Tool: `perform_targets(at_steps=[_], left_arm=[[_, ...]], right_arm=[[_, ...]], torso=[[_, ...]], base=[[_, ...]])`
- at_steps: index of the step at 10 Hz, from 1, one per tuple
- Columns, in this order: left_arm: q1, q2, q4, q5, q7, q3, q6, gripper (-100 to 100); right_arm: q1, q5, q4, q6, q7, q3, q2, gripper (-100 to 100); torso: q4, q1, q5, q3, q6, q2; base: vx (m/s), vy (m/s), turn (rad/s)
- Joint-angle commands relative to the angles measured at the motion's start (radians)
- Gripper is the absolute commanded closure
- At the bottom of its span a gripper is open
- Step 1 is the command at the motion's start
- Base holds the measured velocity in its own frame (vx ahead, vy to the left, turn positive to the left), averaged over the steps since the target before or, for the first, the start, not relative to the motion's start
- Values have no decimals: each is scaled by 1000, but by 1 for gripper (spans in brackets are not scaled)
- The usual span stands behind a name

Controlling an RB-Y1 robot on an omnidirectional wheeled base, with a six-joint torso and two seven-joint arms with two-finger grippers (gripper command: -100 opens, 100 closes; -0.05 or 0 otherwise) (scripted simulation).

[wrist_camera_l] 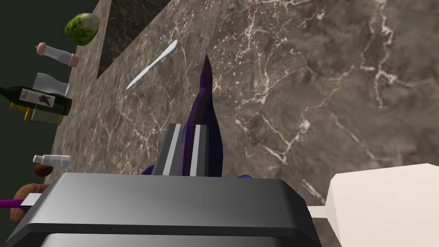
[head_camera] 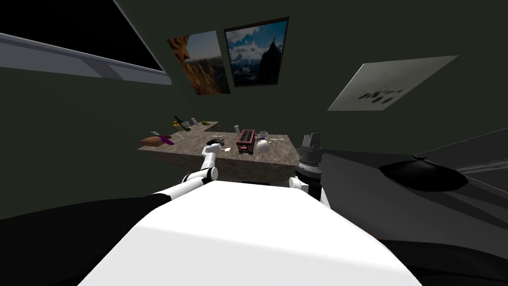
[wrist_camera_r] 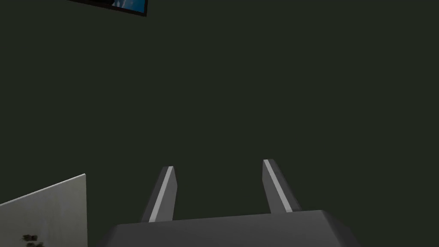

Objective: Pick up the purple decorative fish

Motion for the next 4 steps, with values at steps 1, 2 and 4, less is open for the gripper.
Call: perform_targets(at_steps=[1,2,4], left_arm=[[-12,-43,-42,6,-11,-47,22,100],[-12,-43,-42,6,-11,-47,22,100],[-12,-27,-31,18,-15,-45,20,0]], right_arm=[[0,0,0,0,0,0,0,0],[0,0,0,0,0,0,0,0],[0,0,0,0,0,0,0,0]], torso=[[0,0,0,0,0,0],[0,0,0,0,0,-1],[1,2,0,1,3,2]], base=[[85,-13,463],[67,-18,177],[14,21,-59]])
